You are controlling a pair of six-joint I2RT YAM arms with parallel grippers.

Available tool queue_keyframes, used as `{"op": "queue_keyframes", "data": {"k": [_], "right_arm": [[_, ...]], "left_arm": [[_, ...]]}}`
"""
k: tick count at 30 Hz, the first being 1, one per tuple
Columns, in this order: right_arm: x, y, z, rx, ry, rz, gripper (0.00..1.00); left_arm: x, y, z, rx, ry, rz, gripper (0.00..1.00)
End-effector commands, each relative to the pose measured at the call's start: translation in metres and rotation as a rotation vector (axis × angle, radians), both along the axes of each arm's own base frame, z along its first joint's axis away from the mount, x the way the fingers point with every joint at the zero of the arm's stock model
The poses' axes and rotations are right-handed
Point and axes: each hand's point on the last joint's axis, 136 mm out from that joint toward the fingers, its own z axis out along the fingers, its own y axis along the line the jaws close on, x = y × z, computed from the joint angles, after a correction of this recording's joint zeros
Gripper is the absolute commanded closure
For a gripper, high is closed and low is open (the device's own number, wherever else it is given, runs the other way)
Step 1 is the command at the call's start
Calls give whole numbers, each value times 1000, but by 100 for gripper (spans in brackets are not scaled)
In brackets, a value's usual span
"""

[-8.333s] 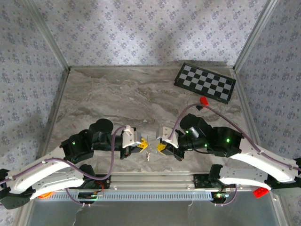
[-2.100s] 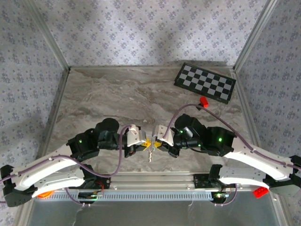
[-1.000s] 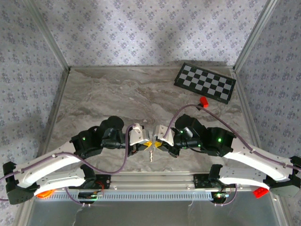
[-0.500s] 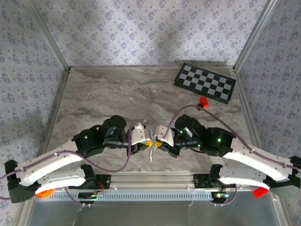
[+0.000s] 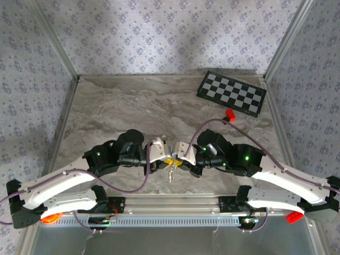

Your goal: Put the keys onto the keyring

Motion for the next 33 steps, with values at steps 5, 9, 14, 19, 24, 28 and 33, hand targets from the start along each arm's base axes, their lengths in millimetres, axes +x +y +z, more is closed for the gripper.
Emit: {"op": "queue_keyframes", "data": {"k": [5,9,14,19,24,28,33], "right_arm": [[-7,8,2,30,-24,59,100],[-5,7,0,27,-39,49,100],[-3,5,-1,32,-73,38,100],[-1,3,4,59,-105,25,100],[-2,3,7,73,-110,23,94],[-3,1,11,96,-114,20,82],[-5,-1,21,146,-110,9,70]], "left_arm": [[19,-8,43,-139,25,79,100],[23,-9,48,-159,57,100,100],[27,-9,52,-186,76,127,100],[30,-10,53,-206,80,145,100],[33,-8,52,-223,71,167,100],[36,-6,49,-232,57,187,100],[40,-2,52,-296,17,210,100]]}}
